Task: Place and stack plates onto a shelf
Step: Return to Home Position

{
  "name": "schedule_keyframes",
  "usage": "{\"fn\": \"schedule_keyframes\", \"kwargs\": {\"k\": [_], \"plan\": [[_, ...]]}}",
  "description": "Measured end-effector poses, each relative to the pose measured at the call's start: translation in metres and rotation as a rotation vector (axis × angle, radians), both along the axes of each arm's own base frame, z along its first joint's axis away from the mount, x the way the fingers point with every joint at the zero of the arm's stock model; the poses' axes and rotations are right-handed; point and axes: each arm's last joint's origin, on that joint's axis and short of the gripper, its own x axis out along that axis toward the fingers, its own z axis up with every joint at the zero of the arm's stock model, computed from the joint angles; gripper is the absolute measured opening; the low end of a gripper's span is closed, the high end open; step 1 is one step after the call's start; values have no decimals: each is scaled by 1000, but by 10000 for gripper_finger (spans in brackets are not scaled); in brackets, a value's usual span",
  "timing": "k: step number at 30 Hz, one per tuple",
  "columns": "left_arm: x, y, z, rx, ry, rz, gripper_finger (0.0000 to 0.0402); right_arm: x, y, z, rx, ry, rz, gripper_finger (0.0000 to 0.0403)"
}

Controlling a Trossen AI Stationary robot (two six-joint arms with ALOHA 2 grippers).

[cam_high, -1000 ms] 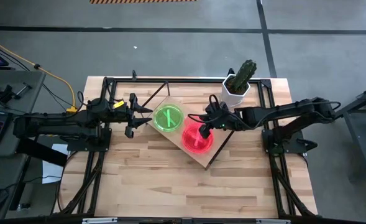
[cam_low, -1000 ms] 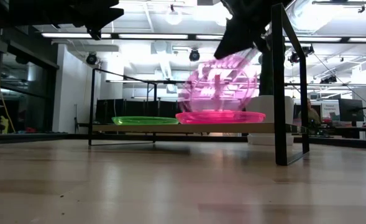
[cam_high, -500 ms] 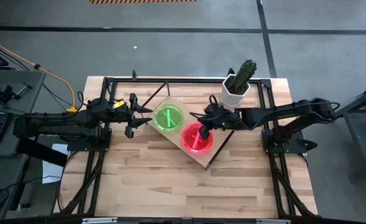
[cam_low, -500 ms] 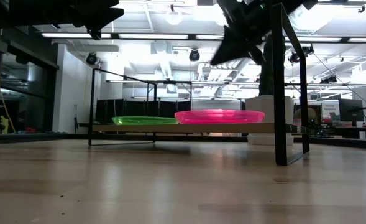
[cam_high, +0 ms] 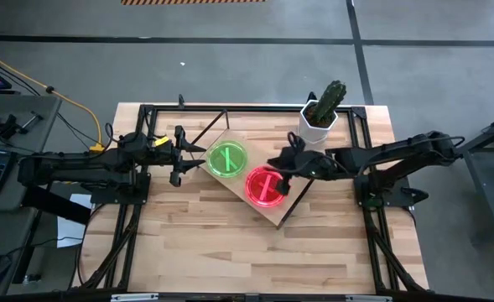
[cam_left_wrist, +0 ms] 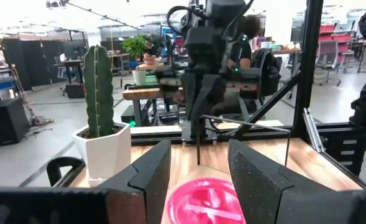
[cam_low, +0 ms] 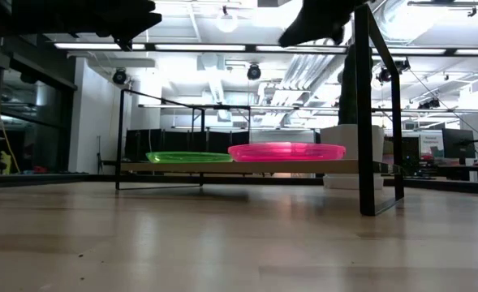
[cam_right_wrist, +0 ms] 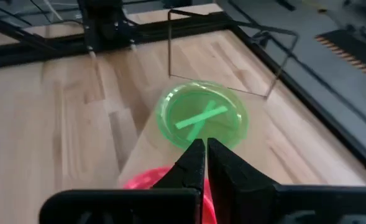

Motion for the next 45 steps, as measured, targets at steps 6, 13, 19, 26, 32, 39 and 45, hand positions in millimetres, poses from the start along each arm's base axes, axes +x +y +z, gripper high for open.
{"fn": "schedule_keyframes", "kwargs": {"k": [6,13,19,26,32,39,45], "plan": [[-1,1,-5,20,2,37,122,-28,15,15,-66,-3,-61,0],[-19,-5,-61,-83,6,8,10,-48,26,31,-76,-65,-76,0],[-33,-10,-81,-87,1,-17,2,-57,32,28,-91,-12,-54,0],[-38,-22,-83,-97,31,-126,0,-73,36,12,-24,120,-152,0],[-39,-35,-79,-81,-14,-121,0,-91,48,-4,-27,109,-207,0],[-39,-40,-79,-44,-15,-115,0,-132,37,-46,117,-66,-203,0],[-39,-40,-78,-25,-17,-111,0,-144,13,-38,112,-399,63,0]]}}
